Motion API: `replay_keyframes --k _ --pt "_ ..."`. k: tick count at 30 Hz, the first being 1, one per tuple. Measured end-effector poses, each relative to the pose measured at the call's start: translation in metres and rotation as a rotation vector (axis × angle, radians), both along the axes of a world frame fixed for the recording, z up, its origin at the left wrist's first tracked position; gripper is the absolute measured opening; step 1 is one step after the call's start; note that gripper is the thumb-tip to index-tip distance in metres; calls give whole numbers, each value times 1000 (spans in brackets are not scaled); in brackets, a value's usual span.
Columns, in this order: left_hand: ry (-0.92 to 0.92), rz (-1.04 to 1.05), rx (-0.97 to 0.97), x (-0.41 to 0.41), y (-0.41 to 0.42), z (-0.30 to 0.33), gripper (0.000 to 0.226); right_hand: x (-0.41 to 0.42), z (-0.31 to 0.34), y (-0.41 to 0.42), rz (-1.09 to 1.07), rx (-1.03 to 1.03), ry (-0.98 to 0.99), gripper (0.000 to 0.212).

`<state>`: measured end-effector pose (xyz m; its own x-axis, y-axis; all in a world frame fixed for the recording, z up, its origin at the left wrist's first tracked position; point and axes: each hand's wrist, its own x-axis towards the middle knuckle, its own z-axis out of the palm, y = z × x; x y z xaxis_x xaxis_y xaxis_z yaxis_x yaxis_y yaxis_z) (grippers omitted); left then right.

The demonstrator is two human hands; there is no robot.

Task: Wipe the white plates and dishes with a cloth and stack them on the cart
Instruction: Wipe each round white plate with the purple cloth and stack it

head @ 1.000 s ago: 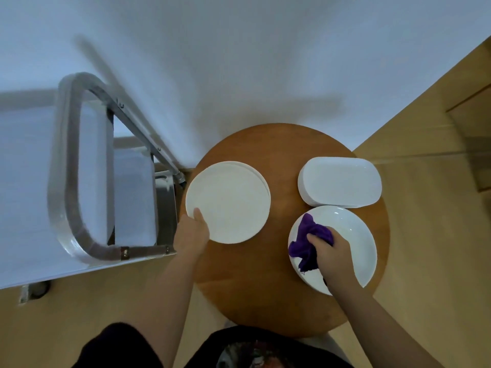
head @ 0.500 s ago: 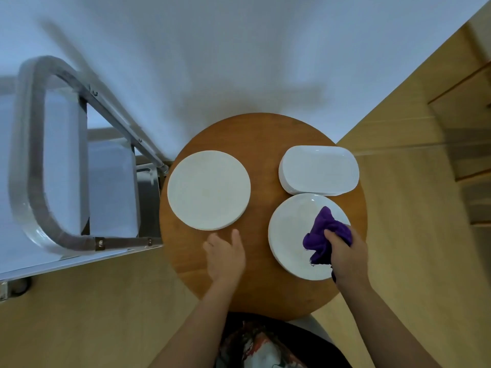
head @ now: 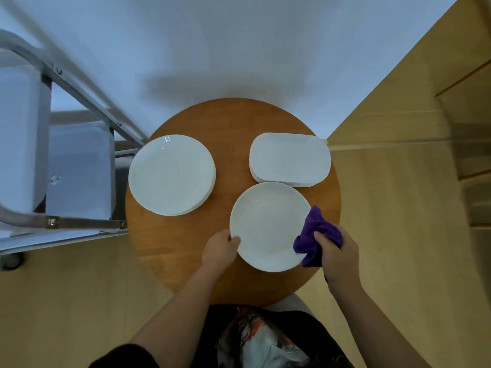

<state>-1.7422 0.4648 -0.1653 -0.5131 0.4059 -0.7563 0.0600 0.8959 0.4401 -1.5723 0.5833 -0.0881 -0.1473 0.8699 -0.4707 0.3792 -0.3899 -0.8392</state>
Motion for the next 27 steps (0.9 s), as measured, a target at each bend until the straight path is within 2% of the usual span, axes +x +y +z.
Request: replay_keyframes --k 5,7,9,14,16,18,20,23,27 --pt "-39 438 149 14 3 13 19 16 -4 19 7 -61 34 25" --pt "-132 633 170 20 12 20 17 22 -5 23 57 -50 28 36" --pt "-264 785 198 27 24 28 28 27 -5 24 151 -20 -10 44" --pt "-296 811 262 36 31 36 45 29 -7 20 152 -11 0 47" --pt "-310 845 279 37 31 40 47 24 -5 14 149 62 -50 48" --pt "-338 842 288 39 32 45 49 18 1 4 224 197 -136 57" --pt "-372 852 337 41 32 53 47 11 3 -9 403 271 -212 73" --pt "-377 801 462 41 30 69 37 -5 5 -23 645 145 -342 91" --pt "-298 789 523 41 29 97 37 -36 6 -21 546 154 -539 82"
